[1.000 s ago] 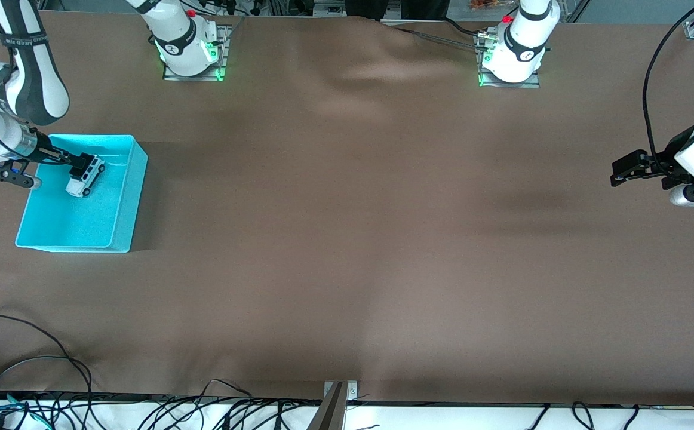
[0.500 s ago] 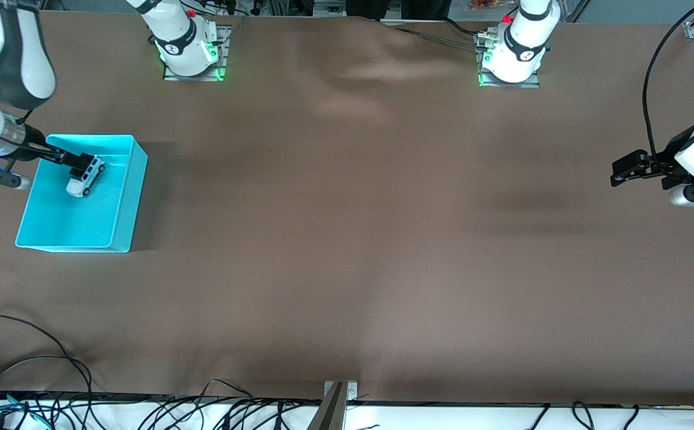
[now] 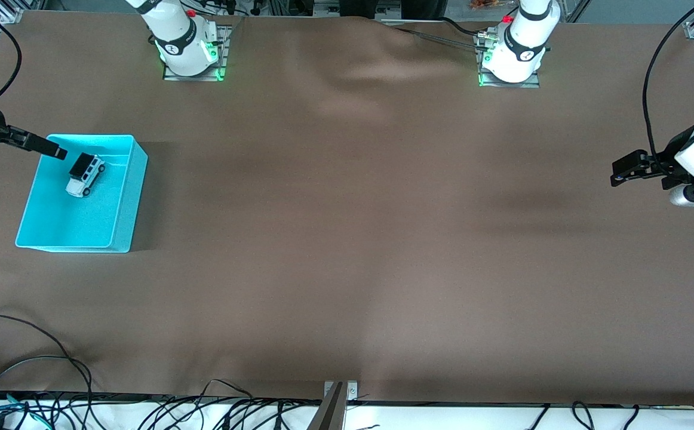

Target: Wind and store white jeep toy

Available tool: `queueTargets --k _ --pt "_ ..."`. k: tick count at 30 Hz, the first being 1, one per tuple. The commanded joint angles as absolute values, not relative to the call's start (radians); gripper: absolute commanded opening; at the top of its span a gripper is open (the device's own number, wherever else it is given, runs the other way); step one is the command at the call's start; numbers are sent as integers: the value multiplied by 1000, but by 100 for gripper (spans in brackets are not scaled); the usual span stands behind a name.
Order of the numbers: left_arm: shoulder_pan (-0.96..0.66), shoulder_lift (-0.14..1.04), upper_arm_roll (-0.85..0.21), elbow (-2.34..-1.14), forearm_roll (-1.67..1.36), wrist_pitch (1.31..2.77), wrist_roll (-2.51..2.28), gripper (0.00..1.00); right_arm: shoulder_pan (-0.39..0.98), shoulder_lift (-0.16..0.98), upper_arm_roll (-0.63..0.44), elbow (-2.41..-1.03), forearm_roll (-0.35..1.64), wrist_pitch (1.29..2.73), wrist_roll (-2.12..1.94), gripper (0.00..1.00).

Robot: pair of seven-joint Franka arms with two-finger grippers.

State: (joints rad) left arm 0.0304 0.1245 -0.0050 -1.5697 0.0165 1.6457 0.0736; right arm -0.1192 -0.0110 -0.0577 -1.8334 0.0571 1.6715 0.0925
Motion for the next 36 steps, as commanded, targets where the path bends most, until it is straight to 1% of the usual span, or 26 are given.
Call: queueTargets --k 1,8,14,23,26,36 --pt "38 118 -6 -1565 -8 1641 95 100 -86 11 -51 -1721 78 1574 98 100" --pt "38 118 -6 -1565 -8 1641 95 100 -77 29 6 -1651 78 1548 127 100" --pt "40 120 -6 -1565 -8 1641 95 100 -77 48 93 -1605 49 1568 233 100" --pt "38 121 -6 -1565 -8 1643 94 100 -75 48 104 -1612 14 1618 230 100" --pt "38 121 -6 -1565 -8 1643 94 100 -69 48 124 -1612 -14 1620 230 100" --pt "38 121 -5 -1565 -8 1643 94 100 -71 48 126 -1615 -12 1612 226 100"
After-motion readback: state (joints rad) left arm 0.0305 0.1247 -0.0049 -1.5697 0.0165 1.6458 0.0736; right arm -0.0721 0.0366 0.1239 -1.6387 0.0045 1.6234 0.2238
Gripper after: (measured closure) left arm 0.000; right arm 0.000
